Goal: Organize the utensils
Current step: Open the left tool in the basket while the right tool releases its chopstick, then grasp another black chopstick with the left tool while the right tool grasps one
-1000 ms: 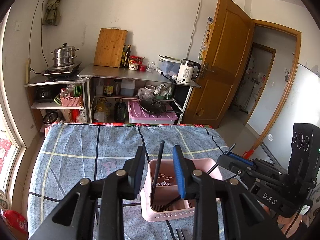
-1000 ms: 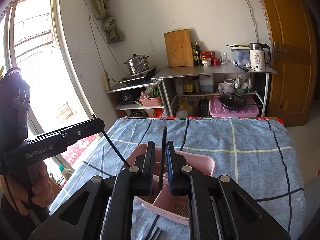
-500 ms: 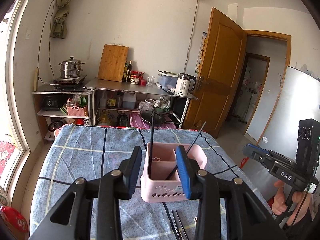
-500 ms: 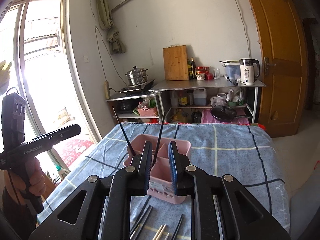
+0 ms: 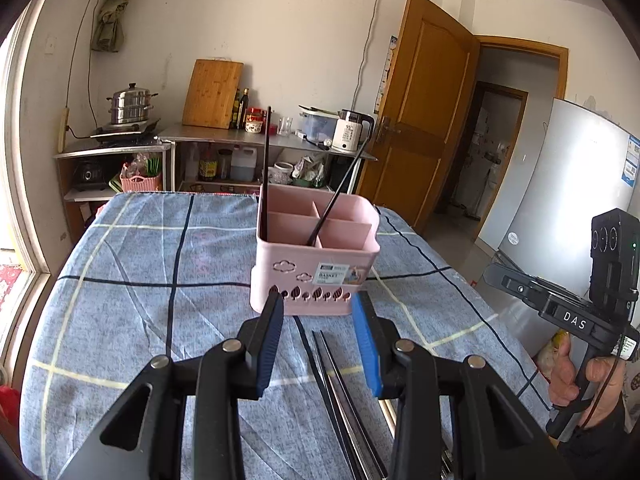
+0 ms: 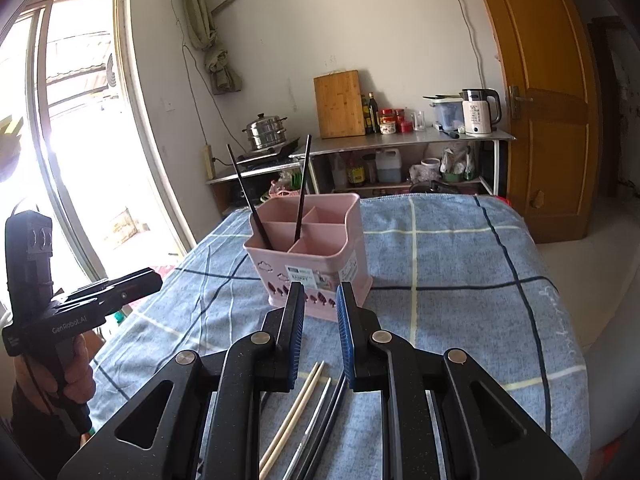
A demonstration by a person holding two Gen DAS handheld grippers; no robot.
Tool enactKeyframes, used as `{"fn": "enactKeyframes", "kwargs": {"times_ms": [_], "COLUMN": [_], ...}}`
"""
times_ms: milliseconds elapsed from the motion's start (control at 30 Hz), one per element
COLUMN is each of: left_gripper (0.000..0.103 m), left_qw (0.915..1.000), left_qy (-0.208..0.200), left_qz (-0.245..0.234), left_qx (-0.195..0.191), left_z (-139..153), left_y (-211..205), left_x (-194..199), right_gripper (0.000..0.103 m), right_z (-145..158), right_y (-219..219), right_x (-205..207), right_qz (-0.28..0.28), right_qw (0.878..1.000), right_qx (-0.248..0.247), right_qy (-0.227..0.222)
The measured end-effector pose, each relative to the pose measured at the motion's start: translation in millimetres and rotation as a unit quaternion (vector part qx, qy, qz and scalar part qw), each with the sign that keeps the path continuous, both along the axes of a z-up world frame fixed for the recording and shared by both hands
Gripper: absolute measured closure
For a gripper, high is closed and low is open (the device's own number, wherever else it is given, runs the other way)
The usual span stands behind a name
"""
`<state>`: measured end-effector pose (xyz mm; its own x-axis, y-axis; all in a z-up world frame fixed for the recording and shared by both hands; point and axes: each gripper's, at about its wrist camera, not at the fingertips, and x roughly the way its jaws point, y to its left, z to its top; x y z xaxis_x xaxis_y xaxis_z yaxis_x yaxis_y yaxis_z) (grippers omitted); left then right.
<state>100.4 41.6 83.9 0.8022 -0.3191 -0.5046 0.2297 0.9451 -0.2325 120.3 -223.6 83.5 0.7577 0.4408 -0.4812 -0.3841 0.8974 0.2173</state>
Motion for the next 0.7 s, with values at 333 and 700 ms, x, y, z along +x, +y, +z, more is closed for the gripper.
{"fn": "enactKeyframes", "kwargs": {"times_ms": [333, 700], "left_gripper": [0.065, 0.065], "left_qw": [0.9986, 0.9926], "left_qy": [0.051, 0.118], "left_qz": [-0.01, -0.015], "left_qx": [0.009, 0.024], "left_z": [-38, -82], "left_y": [-10, -27], "left_x": [8, 43], "right_gripper": [0.086, 0.086], "right_z": [-35, -91], "right_y": [-4, 9], "right_x": [6, 36], "right_qz": [-0.01, -0.012], "right_qw": [0.999, 0.992], "right_qx": [-0.012, -0.046], "right_qy": [0.043, 0.121]}}
